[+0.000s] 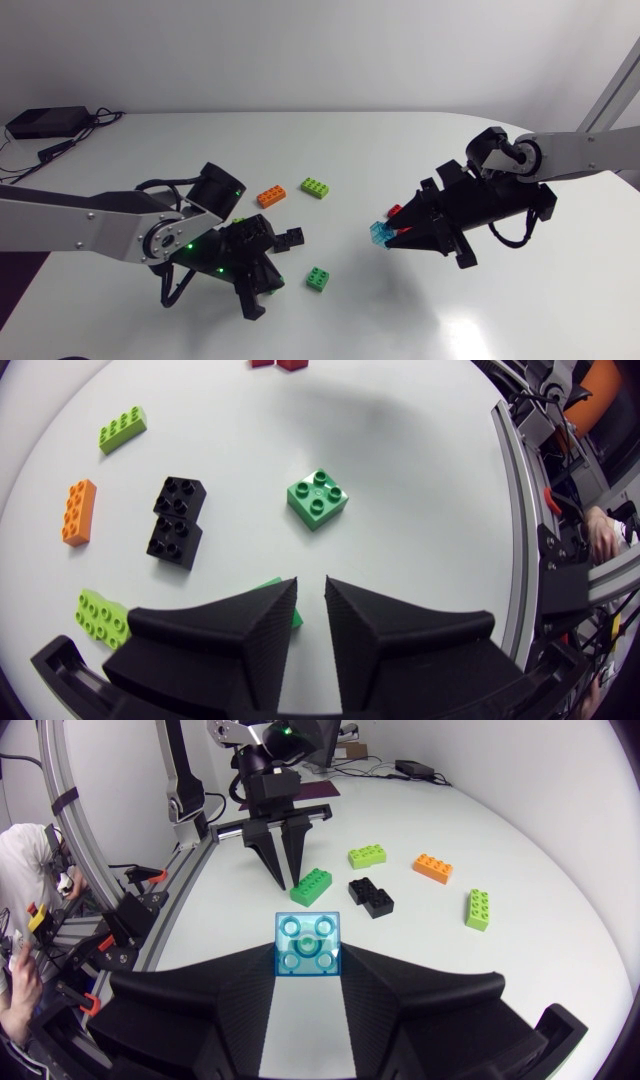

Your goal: Separate the duplo bricks

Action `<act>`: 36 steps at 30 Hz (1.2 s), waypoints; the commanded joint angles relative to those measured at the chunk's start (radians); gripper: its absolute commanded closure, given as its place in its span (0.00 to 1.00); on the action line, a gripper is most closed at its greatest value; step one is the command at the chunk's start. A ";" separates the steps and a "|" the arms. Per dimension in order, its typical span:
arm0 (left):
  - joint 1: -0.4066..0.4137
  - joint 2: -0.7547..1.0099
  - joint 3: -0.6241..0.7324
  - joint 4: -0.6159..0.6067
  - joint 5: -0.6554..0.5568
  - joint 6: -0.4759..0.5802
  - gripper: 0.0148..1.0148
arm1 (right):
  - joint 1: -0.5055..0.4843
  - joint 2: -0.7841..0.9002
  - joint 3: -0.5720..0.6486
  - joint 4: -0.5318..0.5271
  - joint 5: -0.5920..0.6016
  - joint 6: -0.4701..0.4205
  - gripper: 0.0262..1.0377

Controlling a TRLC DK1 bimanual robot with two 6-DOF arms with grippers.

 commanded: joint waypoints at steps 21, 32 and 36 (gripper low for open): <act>0.163 -0.074 0.087 0.047 -0.015 -0.060 0.06 | 0.236 0.269 0.199 0.265 0.358 0.315 0.76; 0.208 -0.135 0.048 0.062 -0.028 -0.070 0.04 | 0.272 0.401 0.352 0.191 0.538 0.318 0.76; 0.215 -0.160 0.037 0.062 -0.033 -0.068 0.04 | 0.281 0.407 0.358 0.191 0.575 0.324 0.76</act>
